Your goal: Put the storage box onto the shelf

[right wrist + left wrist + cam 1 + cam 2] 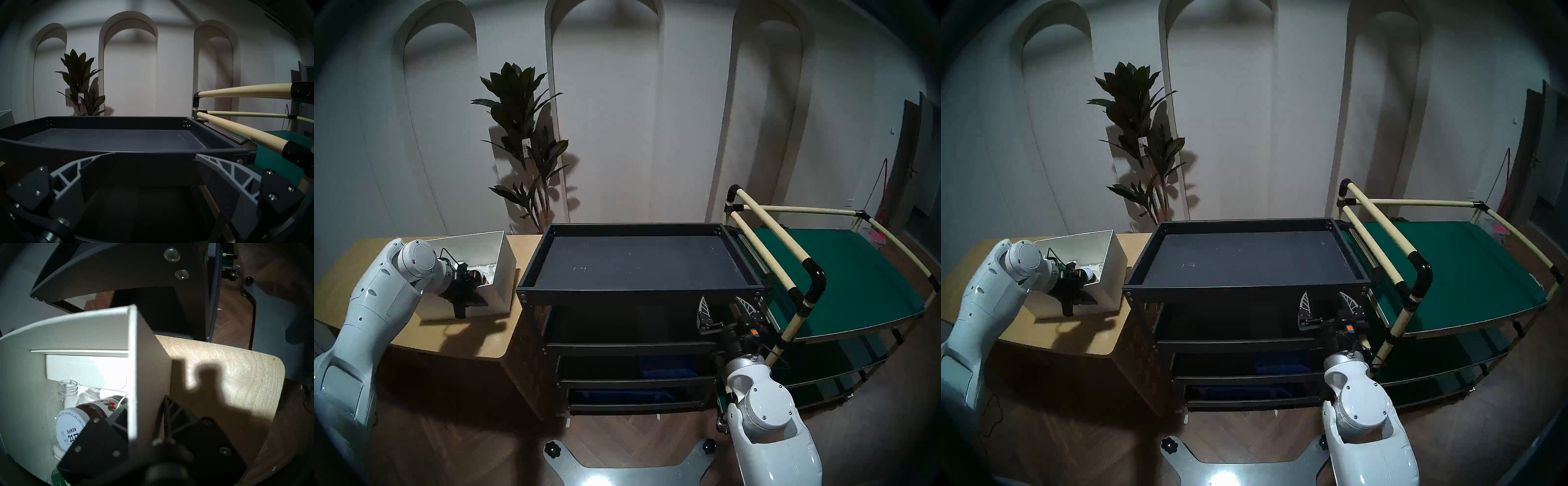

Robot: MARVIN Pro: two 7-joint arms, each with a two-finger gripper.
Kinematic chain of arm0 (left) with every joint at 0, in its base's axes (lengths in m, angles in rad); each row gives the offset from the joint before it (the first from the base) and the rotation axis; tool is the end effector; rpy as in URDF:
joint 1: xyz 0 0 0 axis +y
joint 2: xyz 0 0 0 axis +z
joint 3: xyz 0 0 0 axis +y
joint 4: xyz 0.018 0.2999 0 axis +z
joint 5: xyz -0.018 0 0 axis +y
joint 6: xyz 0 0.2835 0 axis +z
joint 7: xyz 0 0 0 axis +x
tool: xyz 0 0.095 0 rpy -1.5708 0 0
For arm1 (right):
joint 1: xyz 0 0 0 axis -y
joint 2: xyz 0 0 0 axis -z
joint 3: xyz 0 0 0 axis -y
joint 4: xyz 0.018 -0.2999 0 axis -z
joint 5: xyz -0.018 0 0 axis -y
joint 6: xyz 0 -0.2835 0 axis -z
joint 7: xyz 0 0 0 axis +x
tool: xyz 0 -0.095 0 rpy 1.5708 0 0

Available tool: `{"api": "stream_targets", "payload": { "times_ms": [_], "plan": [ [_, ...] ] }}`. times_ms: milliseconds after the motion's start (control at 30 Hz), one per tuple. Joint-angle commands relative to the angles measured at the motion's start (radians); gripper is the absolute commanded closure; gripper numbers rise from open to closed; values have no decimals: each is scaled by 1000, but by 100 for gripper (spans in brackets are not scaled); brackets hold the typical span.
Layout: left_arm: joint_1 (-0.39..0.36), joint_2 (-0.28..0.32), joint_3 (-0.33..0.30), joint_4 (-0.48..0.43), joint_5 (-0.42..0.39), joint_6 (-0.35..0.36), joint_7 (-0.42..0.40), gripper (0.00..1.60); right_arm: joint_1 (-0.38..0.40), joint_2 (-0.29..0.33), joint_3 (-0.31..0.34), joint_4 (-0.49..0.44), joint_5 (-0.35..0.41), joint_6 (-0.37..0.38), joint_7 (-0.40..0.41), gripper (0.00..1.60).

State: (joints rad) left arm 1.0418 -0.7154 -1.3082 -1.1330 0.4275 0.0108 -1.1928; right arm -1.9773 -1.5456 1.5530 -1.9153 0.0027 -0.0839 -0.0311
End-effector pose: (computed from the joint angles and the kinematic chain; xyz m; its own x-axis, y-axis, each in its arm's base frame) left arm 0.4361 0.2669 -0.2453 0.1572 -0.9486 0.2747 -0.8803 -0.2607 -0.3964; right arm 0.2747 -0.0008 -0.3161 -0.0218 0.0128 0.9997 -0.0049 -0.9999 0.0127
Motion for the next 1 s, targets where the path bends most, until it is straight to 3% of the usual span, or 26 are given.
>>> {"api": "stream_targets", "payload": {
  "times_ms": [0,500,967],
  "plan": [
    [-106,14,-13,-15,14,-11,-26,160,8,0,0,-26,0,-9,0,0],
    [-185,5,5,-41,67,-38,-156,160,12,0,0,-27,0,-8,0,0],
    [-234,20,-23,-80,94,-61,-253,160,14,0,0,-28,0,-9,0,0]
  ]
}}
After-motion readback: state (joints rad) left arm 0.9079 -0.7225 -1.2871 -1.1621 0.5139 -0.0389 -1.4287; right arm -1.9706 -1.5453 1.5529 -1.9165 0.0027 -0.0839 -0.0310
